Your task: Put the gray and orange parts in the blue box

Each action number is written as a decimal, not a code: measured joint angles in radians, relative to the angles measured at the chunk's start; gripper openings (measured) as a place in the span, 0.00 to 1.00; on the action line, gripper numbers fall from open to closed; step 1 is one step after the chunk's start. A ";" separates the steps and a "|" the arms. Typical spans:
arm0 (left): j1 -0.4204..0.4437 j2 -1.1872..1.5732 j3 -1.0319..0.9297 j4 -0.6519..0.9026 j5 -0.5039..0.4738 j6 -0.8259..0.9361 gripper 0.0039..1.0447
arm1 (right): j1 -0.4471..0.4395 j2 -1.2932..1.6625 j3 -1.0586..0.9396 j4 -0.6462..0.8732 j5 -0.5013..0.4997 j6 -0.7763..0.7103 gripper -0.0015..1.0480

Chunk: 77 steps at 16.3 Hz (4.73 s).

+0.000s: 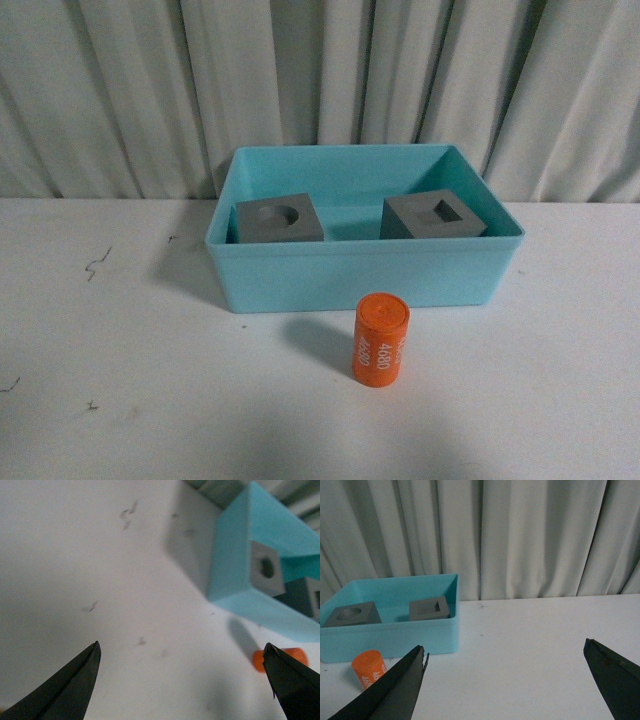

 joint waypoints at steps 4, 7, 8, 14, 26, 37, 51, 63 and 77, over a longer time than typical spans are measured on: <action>0.312 -0.407 -0.137 -0.207 0.166 0.034 0.94 | 0.000 0.000 0.000 0.000 0.000 0.000 0.94; 0.266 -0.686 -0.401 0.305 0.227 0.296 0.63 | 0.000 0.000 0.000 -0.002 0.000 0.000 0.94; 0.208 -0.735 -0.403 0.294 0.179 0.352 0.51 | 0.000 0.000 0.000 0.001 0.000 0.000 0.94; -0.051 -0.985 -0.451 0.130 -0.095 0.402 0.01 | 0.000 0.000 0.000 0.000 0.000 0.000 0.94; -0.214 -1.012 -0.472 0.108 -0.260 0.403 0.21 | 0.000 0.000 0.000 0.000 0.000 0.000 0.94; -0.214 -1.012 -0.472 0.108 -0.260 0.405 0.94 | 0.041 1.280 0.581 0.221 -0.327 -0.194 0.94; -0.214 -1.012 -0.472 0.108 -0.260 0.405 0.94 | 0.370 1.883 0.900 0.241 -0.257 -0.286 0.94; -0.214 -1.012 -0.472 0.108 -0.260 0.405 0.94 | 0.426 2.066 1.023 0.238 -0.190 -0.186 0.68; -0.214 -1.012 -0.472 0.108 -0.260 0.405 0.94 | 0.315 2.001 1.342 0.279 -0.212 -0.057 0.46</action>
